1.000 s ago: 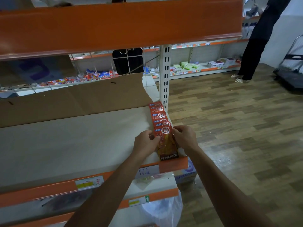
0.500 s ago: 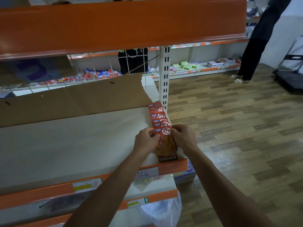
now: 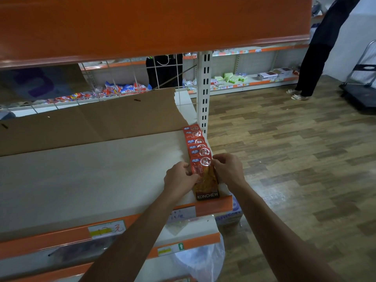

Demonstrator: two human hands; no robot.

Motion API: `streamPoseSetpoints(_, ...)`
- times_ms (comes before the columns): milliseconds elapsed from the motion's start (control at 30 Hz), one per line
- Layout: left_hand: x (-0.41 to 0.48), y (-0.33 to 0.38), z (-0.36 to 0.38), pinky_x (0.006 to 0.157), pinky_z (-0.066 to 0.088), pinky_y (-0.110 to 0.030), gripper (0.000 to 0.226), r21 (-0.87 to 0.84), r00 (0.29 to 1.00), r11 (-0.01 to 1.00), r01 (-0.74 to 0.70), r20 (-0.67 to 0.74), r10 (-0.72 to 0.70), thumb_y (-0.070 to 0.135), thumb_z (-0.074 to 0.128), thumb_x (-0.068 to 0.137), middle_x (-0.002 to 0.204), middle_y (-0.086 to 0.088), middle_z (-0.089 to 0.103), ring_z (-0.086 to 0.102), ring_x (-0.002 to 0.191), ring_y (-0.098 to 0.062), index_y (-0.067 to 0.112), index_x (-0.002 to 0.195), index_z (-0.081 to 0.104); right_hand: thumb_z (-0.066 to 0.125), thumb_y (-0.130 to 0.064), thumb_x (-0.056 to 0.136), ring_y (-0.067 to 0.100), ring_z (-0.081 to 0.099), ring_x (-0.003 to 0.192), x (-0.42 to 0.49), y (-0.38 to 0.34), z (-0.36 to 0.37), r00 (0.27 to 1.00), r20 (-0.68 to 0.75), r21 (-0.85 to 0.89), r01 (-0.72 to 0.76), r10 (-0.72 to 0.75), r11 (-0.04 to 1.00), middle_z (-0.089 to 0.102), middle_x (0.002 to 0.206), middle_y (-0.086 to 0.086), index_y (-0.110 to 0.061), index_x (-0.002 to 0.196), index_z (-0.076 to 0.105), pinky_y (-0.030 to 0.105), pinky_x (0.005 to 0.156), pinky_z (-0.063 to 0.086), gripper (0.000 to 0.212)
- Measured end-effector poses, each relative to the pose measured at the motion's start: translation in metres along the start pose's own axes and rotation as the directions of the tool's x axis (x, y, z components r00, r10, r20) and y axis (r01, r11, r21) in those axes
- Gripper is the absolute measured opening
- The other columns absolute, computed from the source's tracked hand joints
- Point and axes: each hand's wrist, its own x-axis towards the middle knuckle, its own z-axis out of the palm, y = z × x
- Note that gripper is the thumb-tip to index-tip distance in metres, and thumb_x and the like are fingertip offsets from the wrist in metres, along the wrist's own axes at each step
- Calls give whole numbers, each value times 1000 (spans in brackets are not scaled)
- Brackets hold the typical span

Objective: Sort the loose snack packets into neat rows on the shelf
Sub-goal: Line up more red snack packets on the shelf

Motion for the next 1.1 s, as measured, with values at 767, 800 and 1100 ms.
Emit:
streamPoseSetpoints(767, -7, 1, 7, 87, 51, -32, 51, 6, 999, 999, -42, 0, 42, 35, 69, 85, 116, -4, 67, 64, 101, -17, 15, 129, 52, 56, -18, 93, 19, 64, 96, -10, -1, -6, 999, 15, -50, 38, -38, 998, 69, 110, 8, -8, 115, 67, 40, 83, 56, 26)
streamPoseSetpoints(800, -7, 1, 7, 87, 52, -32, 50, 6, 999, 999, -41, 1, 41, 36, 68, 86, 115, -4, 67, 64, 100, -17, 15, 129, 53, 57, -19, 93, 20, 64, 98, -10, -1, -6, 999, 5, -68, 42, -42, 997, 69, 111, 8, -7, 117, 66, 38, 84, 55, 28)
streamPoseSetpoints(1100, -11, -15, -26, 90, 46, -30, 37, 130, 987, 990, -46, -146, 65, 36, 57, 92, 112, 1, 69, 62, 105, -19, 18, 124, 59, 54, -10, 89, 32, 60, 96, -26, -36, 16, 949, -31, -305, 289, -313, 907, 67, 103, 14, -9, 102, 70, 32, 74, 40, 21)
